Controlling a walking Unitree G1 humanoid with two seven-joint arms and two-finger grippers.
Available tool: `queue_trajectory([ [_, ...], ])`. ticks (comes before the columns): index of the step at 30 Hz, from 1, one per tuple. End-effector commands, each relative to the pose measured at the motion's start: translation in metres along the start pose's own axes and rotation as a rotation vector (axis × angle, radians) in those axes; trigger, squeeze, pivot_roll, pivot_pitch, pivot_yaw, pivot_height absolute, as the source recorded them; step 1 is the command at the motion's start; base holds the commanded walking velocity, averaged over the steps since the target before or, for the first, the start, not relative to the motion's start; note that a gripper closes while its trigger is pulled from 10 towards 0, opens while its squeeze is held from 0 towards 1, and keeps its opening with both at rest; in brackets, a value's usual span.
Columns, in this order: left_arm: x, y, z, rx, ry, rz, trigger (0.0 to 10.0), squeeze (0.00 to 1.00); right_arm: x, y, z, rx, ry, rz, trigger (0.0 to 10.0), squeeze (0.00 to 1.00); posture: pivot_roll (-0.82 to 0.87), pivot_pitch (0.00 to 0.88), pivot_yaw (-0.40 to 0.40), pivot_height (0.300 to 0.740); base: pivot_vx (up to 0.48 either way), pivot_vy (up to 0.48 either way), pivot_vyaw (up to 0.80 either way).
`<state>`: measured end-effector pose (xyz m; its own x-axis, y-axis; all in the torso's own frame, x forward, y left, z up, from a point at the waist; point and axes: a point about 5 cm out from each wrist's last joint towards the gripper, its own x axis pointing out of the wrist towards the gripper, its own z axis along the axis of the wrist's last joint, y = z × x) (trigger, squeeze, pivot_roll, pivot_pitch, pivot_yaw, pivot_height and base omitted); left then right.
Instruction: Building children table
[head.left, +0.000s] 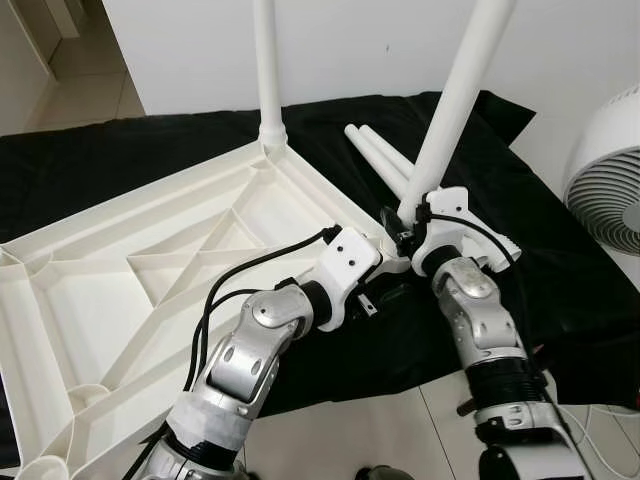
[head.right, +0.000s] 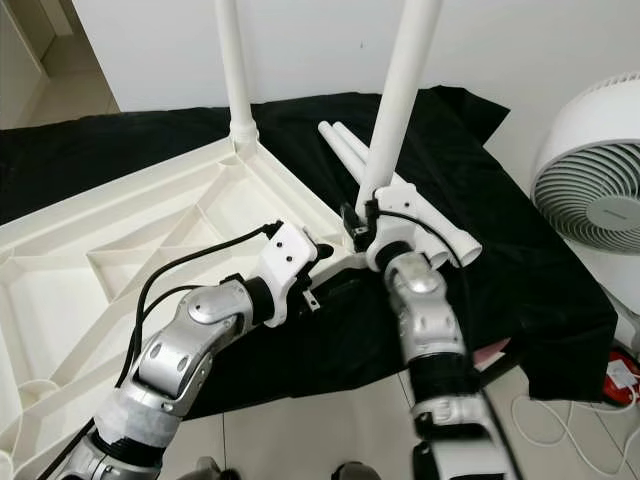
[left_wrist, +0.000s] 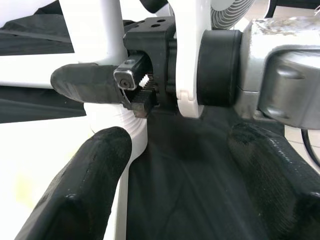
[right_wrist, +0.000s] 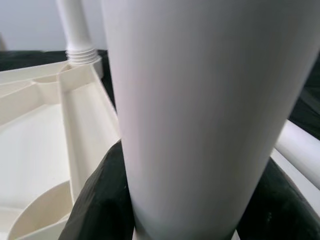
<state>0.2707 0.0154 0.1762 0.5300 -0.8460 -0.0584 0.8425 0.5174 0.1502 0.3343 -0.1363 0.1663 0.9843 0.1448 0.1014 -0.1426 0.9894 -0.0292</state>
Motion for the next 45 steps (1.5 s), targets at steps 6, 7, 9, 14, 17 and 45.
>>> queue_trajectory([
  [6, -0.003, 0.009, -0.004, 0.001, 0.016, 0.134, 10.0, 0.0, -0.023, 0.019, -0.007, 0.043, 0.023, -0.177, 10.0, 0.0, -0.1, 0.047, 0.03, 0.74, 0.0, 0.0, 0.0],
  [7, -0.004, 0.01, -0.004, 0.002, 0.017, 0.136, 10.0, 0.0, -0.026, 0.023, -0.006, 0.046, 0.028, -0.177, 10.0, 0.0, -0.1, 0.047, 0.03, 0.74, 0.0, 0.0, 0.0],
  [9, -0.004, 0.011, -0.005, 0.004, 0.02, 0.138, 10.0, 0.0, -0.028, 0.024, -0.006, 0.046, 0.031, -0.177, 10.0, 0.0, -0.11, 0.049, 0.034, 0.74, 0.0, 0.0, 0.0],
  [14, -0.005, 0.013, -0.005, 0.006, 0.021, 0.141, 10.0, 0.0, -0.03, 0.023, -0.006, 0.044, 0.038, -0.184, 10.0, 0.0, -0.11, 0.053, 0.034, 0.74, 0.0, 0.0, 0.0],
  [17, -0.005, 0.014, -0.004, 0.01, 0.022, 0.145, 10.0, 0.0, -0.03, 0.021, -0.004, 0.052, 0.027, -0.184, 10.0, 1.0, -0.11, 0.057, 0.034, 0.74, 0.0, 0.0, 0.0],
  [45, -0.001, 0.011, 0.001, 0.012, 0.004, 0.146, 10.0, 0.0, -0.002, -0.014, 0.008, -0.113, 0.047, 0.525, 10.0, 0.0, -0.09, 0.068, 0.047, 0.74, 0.0, 0.0, 0.0],
])
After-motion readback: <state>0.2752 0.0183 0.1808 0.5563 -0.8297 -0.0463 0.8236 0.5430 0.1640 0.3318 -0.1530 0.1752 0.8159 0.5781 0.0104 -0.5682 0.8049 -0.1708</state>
